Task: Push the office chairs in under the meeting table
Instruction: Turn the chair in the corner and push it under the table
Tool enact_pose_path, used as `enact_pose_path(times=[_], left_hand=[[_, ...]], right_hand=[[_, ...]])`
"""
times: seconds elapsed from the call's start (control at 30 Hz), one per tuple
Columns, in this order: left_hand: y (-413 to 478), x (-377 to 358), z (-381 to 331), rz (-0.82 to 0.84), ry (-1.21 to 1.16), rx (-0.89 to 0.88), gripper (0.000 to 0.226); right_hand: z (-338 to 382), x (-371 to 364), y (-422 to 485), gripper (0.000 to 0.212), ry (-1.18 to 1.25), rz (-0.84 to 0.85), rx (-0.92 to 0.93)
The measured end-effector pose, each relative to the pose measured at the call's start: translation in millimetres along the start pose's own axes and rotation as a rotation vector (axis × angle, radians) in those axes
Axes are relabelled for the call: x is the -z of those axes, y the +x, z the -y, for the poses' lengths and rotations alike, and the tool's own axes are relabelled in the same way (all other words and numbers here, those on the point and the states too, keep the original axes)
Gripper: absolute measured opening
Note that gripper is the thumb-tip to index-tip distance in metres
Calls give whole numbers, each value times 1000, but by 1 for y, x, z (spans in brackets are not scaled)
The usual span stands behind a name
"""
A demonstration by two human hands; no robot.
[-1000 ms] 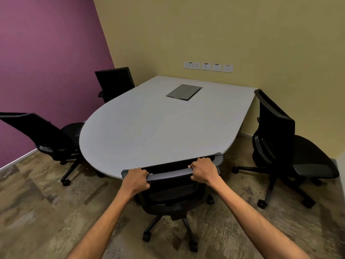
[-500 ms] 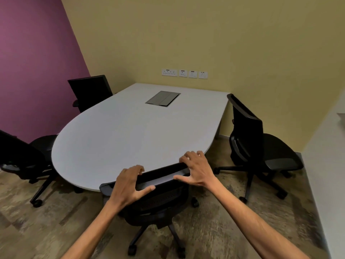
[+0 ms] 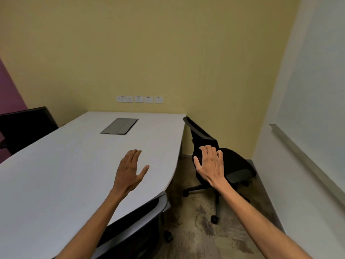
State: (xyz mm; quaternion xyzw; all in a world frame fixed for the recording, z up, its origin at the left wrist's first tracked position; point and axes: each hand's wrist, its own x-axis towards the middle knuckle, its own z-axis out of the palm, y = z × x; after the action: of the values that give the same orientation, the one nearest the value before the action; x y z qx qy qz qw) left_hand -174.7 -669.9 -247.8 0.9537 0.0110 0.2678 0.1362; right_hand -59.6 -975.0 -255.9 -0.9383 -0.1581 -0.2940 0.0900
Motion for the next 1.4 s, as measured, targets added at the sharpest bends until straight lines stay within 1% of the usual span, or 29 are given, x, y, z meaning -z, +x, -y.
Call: enact_pose_path(times=[0.17,0.4,0.6,0.8,0.93,1.0,1.2,1.4], left_hand=[[54,-36,-11,37,-24,-69,72],[117,-92,-28,107,-54,-86,68],[186,-150,-38,131,-24,-78,68],[256,-209,-57,173,-5,-48,61],[296,-235,-70,201,0,-39,63],[332,-265,-72,226,-12,-24,65],[360,-278,-69,215,8,-6,70],[385,-324,-69,358,0,-27,76]], right_hand=[[-35,-9,24,45,-41,-30,-82],[-81,-38,58,48,-79,10,-154],[-115,-87,112,49,-69,27,-151],[-149,-131,180,55,-11,45,-110],[-160,-152,218,60,8,77,-93],[-173,-180,244,60,38,110,-91],[-152,-199,250,62,136,111,-29],[-150,-248,244,58,229,303,-7]])
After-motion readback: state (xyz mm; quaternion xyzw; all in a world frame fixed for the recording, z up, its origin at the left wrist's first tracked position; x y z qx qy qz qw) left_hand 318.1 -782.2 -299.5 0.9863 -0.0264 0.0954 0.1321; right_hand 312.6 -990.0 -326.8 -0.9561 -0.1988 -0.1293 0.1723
